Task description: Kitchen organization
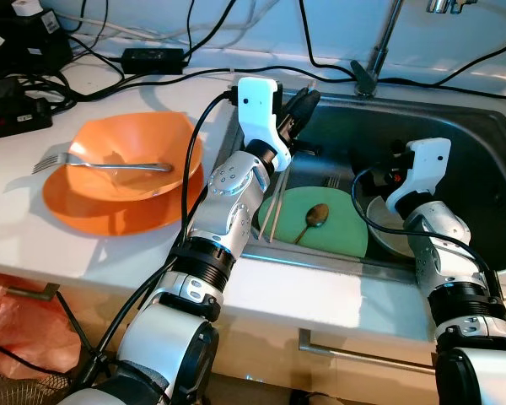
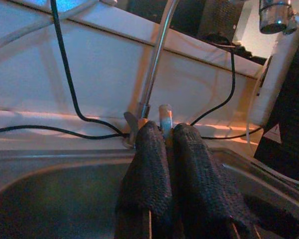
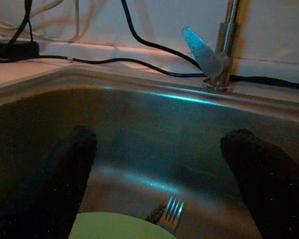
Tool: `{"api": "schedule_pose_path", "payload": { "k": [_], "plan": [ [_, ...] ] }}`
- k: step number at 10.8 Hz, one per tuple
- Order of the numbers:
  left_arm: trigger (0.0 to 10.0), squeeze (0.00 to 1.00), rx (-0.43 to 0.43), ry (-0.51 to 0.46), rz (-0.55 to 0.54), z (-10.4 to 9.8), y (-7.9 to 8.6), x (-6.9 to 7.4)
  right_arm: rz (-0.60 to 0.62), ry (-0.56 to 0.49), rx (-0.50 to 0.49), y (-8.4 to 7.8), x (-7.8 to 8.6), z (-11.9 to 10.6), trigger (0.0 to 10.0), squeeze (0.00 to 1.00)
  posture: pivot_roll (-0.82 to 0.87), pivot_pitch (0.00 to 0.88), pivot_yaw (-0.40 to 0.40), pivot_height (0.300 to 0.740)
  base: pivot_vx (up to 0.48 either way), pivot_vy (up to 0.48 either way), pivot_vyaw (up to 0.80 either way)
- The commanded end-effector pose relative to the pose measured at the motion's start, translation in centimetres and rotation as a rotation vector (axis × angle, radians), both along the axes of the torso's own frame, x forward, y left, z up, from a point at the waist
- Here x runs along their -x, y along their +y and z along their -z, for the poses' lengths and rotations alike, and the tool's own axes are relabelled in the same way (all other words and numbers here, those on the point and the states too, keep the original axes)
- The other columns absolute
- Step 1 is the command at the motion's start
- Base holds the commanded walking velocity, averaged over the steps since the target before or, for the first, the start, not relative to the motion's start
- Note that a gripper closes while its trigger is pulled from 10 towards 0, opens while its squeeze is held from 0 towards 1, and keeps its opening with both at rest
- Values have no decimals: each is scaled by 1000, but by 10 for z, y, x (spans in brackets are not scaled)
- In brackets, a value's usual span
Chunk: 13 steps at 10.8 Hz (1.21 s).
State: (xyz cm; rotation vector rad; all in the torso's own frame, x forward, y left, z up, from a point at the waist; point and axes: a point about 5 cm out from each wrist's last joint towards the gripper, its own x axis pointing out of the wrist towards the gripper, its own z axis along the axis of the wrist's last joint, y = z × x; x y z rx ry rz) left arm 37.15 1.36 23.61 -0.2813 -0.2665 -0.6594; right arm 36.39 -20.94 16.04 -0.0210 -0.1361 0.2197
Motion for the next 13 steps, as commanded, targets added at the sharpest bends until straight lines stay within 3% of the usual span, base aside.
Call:
{"api": "schedule_pose_path", "payload": {
  "k": [1,2,3,4,9,10,13],
  "plan": [
    [10000,0,-5,20,52,0,-21,5,-1,-17,12,0,-1,-5,10000,0,49,94,-20,740,0,0,0],
    [10000,0,-5,20,52,0,-21,5,-1,-17,12,0,-1,-5,10000,0,49,94,-20,740,0,0,0],
    [10000,1000,-67,74,32,8,-22,0,-3,-17,12,1,-1,-5,10000,0,42,85,-12,740,0,0,0],
    [10000,1000,-144,139,6,19,-23,-6,-5,-17,10,2,-1,-5,10000,0,42,84,-12,740,0,0,0],
    [10000,1000,-151,145,-19,18,-22,-10,-7,-18,8,3,0,-4,10000,0,42,85,-13,740,0,0,0],
    [10000,0,-176,121,-35,17,-21,-10,-7,-18,8,3,0,-5,10000,0,42,86,-13,740,0,0,0],
    [10000,0,-186,17,-100,6,-14,-11,28,-44,-7,-1,0,-9,10000,0,40,94,-13,740,0,0,0]
  ]
}}
